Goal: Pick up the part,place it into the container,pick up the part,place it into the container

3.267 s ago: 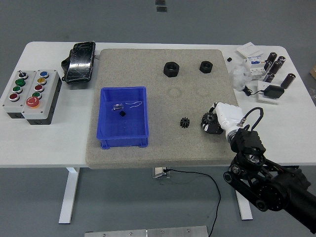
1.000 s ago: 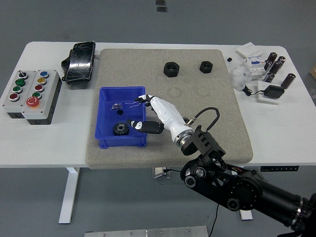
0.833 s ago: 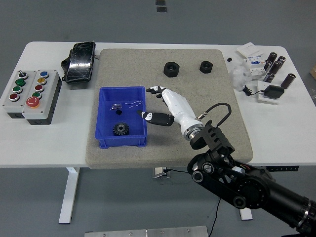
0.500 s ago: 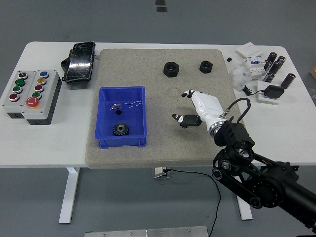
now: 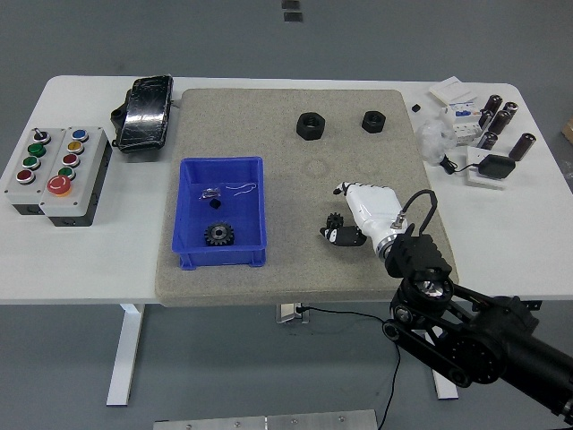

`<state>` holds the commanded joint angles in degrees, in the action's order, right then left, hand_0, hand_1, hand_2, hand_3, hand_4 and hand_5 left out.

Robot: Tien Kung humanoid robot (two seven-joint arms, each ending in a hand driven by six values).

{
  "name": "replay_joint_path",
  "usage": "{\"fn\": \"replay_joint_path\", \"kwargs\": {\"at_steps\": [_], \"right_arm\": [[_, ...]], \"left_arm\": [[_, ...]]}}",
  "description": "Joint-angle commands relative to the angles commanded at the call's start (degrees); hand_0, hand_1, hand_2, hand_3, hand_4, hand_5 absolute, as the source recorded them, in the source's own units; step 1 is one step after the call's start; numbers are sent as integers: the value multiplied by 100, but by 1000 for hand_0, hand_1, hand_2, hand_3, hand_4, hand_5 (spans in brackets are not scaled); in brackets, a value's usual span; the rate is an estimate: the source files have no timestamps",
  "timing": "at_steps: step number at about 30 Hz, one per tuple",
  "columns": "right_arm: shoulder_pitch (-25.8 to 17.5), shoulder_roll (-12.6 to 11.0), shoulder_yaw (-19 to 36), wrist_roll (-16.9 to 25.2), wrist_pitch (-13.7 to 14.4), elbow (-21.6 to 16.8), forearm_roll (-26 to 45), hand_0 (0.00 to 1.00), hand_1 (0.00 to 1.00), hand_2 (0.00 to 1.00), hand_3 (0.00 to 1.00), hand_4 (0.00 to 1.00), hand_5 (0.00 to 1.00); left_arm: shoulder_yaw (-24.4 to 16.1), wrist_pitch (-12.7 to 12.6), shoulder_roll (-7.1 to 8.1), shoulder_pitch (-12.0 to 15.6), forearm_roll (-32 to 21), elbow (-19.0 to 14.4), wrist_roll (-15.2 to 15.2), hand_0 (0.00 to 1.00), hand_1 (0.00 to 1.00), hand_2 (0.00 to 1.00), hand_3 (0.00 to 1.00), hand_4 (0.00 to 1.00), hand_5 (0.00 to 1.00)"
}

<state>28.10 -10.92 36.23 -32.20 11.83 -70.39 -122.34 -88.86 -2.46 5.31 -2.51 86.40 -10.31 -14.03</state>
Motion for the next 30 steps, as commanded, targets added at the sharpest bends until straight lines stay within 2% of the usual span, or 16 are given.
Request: {"fn": "replay_joint_path", "kwargs": {"at_steps": [1,6,7,12,13,18,19,30], "right_arm": [[14,11,-30,10,9,39,15,576,661,640,670,539,242],[51,40,-110,57,42,168,64,576,661,640,670,539,242],[57,41,-125,68,53,191,74,546,605,562,603,354,86],[72,39,-171,112,115,257,97,546,605,562,603,354,86],[72,39,-176,120,126,263,102,543,573,502,507,358,2],[69,40,-222,154,167,298,150,543,573,502,507,358,2],[66,40,-233,160,174,307,161,540,571,491,464,405,2],[57,15,-129,203,298,215,158,545,571,490,457,401,2]], "left_arm": [[-3,0,0,0,5,0,-1,666,634,550,603,689,356],[6,1,-1,-5,-2,0,4,666,634,550,603,689,356],[10,1,1,-7,-6,0,5,666,635,550,603,689,359],[9,0,11,-8,-5,0,8,666,635,550,603,689,359],[9,-1,12,-8,-5,0,8,666,635,550,603,689,360],[11,0,12,-7,-6,0,11,666,635,550,603,689,360],[12,0,10,-8,-6,0,12,666,635,550,602,689,361],[-3,0,5,-14,4,0,13,666,635,550,602,690,361]]}}
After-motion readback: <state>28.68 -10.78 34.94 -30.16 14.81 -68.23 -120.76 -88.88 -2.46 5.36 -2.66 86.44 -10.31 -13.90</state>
